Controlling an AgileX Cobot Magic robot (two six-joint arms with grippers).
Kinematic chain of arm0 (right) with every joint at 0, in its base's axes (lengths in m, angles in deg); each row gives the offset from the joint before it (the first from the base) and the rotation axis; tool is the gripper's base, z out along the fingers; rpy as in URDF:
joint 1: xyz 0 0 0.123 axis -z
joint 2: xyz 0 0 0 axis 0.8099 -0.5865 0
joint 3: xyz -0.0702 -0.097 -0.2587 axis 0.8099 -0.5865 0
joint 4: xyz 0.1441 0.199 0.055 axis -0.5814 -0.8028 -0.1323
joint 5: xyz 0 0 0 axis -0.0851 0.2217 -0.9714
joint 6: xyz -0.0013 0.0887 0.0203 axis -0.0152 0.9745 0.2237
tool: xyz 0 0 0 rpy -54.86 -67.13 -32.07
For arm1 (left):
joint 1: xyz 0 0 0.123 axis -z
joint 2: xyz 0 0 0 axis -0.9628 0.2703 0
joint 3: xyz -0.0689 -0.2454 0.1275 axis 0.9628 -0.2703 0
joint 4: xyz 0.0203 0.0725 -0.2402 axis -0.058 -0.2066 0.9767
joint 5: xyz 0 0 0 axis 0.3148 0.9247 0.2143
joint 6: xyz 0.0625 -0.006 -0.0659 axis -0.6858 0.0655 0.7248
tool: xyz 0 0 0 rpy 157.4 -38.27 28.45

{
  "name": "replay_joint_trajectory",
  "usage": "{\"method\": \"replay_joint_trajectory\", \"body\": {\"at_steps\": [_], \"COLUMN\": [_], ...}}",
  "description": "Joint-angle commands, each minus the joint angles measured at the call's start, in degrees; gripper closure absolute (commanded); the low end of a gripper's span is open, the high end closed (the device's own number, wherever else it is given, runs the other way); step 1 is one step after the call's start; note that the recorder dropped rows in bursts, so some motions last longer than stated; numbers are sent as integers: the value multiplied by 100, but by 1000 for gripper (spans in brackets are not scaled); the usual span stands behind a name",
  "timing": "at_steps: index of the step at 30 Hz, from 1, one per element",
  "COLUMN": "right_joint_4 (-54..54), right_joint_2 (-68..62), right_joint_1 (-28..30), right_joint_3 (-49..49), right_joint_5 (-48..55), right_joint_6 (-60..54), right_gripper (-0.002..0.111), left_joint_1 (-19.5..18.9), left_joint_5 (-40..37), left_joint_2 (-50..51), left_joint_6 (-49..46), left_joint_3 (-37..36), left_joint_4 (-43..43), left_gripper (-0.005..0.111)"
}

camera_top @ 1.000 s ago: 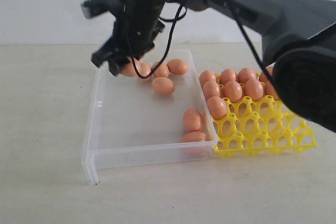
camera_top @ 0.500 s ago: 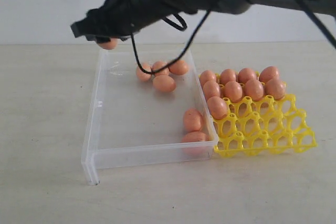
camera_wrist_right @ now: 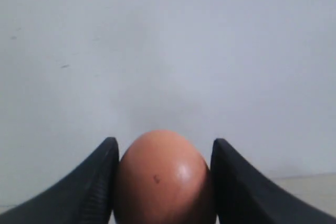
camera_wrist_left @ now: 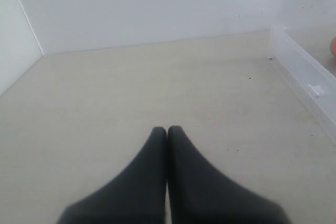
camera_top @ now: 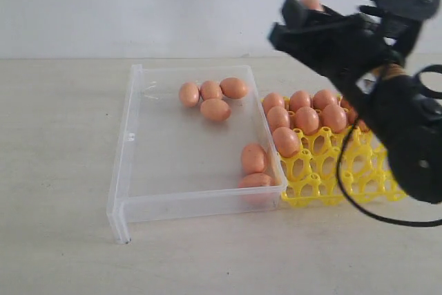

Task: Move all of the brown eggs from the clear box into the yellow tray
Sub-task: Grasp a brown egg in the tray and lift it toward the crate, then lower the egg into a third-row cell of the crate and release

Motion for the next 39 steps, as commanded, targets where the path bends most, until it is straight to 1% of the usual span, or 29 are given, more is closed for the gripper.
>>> {"method": "replay_joint_trajectory", "body": {"at_steps": [1, 2, 3, 4, 5, 6, 7, 8, 9, 10, 11, 12, 15, 16, 23, 31, 34, 39], "right_joint_4": [4084, 5144, 6686, 7164, 7884, 8244, 9089, 9656, 10450, 10627, 10556, 10394, 10146, 9907, 9460, 9467, 9467, 9467], "right_joint_2": [50, 50, -4, -52, -194, -279, -403, -477, -651, -857, -980, -1203, -1744, -1912, -1998, -1998, -1998, -1998], "right_joint_1": [2269, 2742, 3512, 3788, 4137, 4240, 4283, 4260, 4109, 3947, 3851, 3706, 3428, 3356, 3319, 3319, 3319, 3319], "right_joint_3": [-163, 74, 575, 825, 1232, 1393, 1621, 1689, 1731, 1731, 1731, 1731, 1731, 1731, 1731, 1731, 1731, 1731], "right_joint_5": [-347, -335, -392, -610, -773, -773, -773, -773, -537, 52, 304, 595, 774, 812, 1059, 1282, 1532, 1445], "right_joint_6": [2109, 2561, 3679, 4229, 4717, 4944, 5276, 5266, 5255, 5255, 5219, 4846, 4099, 3942, 3916, 3834, 3834, 3847], "right_gripper": [109, 109, 109, 109, 109, 109, 109, 109, 109, 109, 109, 109, 109, 109, 109, 109, 109, 108], "left_joint_1": [22, 22, 22, 22, 22, 22, 22, 22, 22, 22, 22, 22, 22, 22, 22, 22, 22, 22], "left_joint_5": [17, 17, 17, 17, 17, 17, 17, 17, 17, 17, 17, 17, 17, 17, 17, 17, 17, 17], "left_joint_2": [17, 17, 17, 17, 17, 17, 17, 17, 17, 17, 17, 17, 17, 17, 17, 17, 17, 17], "left_joint_6": [21, 21, 21, 21, 21, 21, 21, 21, 21, 21, 21, 21, 21, 21, 21, 21, 21, 21], "left_joint_3": [-1, -1, -1, -1, -1, -1, -1, -1, -1, -1, -1, -1, -1, -1, -1, -1, -1, -1], "left_joint_4": [-10, -10, -10, -10, -10, -10, -10, -10, -10, -10, -10, -10, -10, -10, -10, -10, -10, -10], "left_gripper": [111, 111, 111, 111, 111, 111, 111, 111, 111, 111, 111, 111, 111, 111, 111, 111, 111, 111]}}
